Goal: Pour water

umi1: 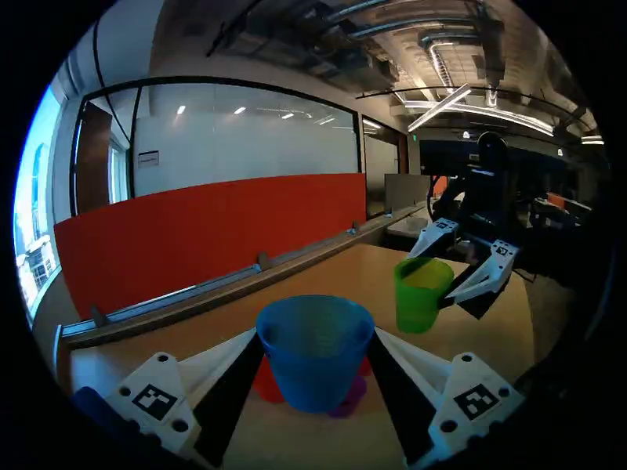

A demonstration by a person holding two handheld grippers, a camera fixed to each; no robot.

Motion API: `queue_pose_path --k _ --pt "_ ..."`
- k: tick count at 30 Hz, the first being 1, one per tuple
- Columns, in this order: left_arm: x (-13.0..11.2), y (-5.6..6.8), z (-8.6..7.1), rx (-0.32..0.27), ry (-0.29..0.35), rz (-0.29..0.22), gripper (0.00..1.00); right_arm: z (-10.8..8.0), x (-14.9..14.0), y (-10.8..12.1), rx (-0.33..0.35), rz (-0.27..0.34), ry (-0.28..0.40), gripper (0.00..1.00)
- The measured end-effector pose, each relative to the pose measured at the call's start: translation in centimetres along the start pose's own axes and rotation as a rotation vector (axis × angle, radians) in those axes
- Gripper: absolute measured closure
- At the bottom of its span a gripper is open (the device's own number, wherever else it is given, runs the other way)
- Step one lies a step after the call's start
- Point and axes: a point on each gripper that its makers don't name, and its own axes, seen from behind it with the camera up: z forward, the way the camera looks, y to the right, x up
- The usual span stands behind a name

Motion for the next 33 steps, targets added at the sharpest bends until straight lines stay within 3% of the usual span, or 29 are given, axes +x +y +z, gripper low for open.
queue_pose_path --k 15,33 --pt "-5.3 0.8 0.7 -0.033 -0.145 0.040 0.13 -0.2 -3.6 -0.1 0.034 -0.026 -0.126 0.09" --pt "-12.4 1.3 1.2 -0.082 -0.321 0.082 0.13 1.2 -8.3 -1.1 0.103 -0.051 -0.241 0.09"
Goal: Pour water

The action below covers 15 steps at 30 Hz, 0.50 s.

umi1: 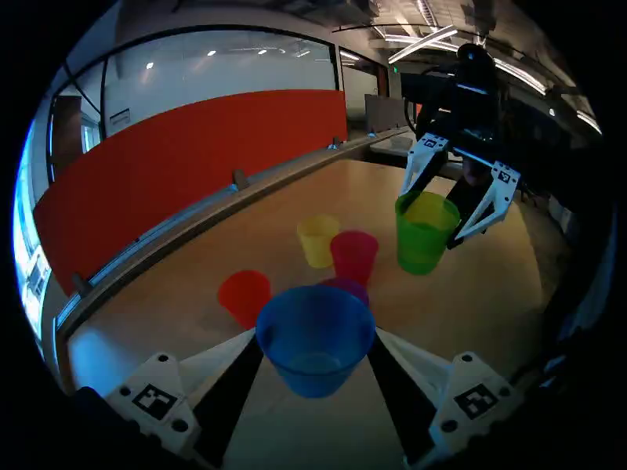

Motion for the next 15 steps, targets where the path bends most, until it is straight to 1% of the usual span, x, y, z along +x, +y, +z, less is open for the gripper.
queue_pose_path --k 8,15 --pt "-2.1 0.3 1.2 -0.022 -0.058 0.022 0.13 1.1 -1.9 0.1 0.017 -0.006 -0.047 0.09" --pt "-3.7 0.5 2.4 -0.047 -0.117 0.032 0.13 2.2 -2.8 0.0 0.032 -0.016 -0.073 0.09"
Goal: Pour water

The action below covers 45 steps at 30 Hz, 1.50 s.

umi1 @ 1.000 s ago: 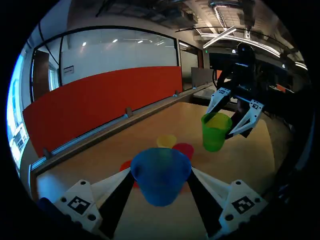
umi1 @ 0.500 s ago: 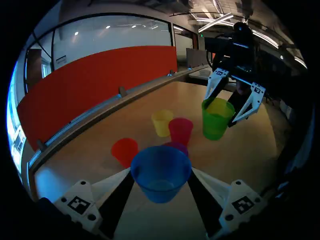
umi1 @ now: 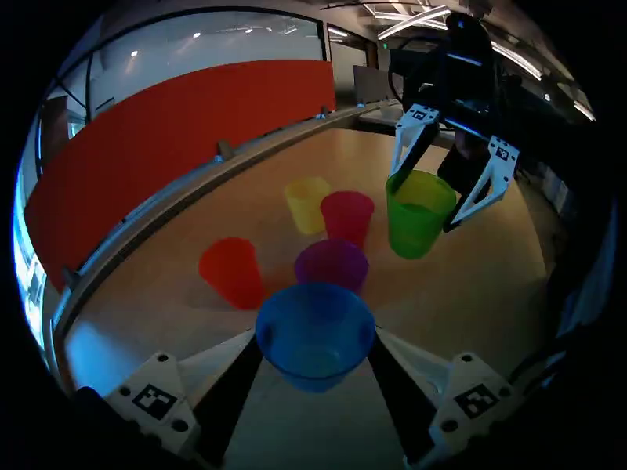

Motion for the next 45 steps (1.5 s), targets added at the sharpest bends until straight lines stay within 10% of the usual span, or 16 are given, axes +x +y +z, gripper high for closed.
queue_pose_path --k 45 --pt "-4.7 0.2 3.1 -0.068 -0.075 -0.024 0.13 4.8 -3.9 -1.1 0.036 -0.006 -0.077 0.09"
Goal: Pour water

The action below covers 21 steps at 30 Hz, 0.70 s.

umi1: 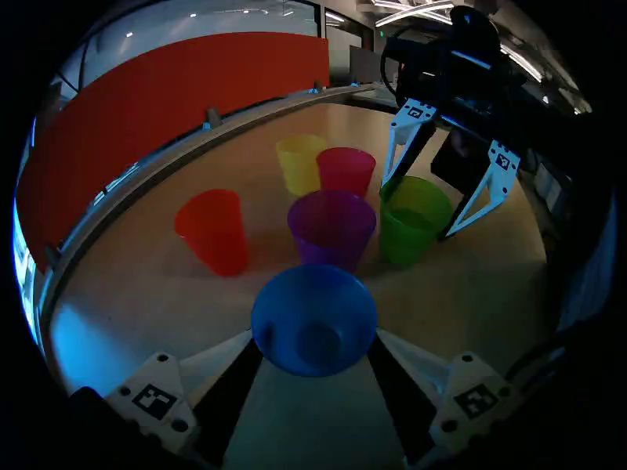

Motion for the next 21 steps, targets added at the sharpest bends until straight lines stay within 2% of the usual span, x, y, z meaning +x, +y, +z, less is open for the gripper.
queue_pose_path --k 21 --pt "-2.1 0.5 -0.1 -0.006 -0.057 -0.001 0.13 -0.3 -0.9 0.3 -0.008 0.054 0.036 0.05"
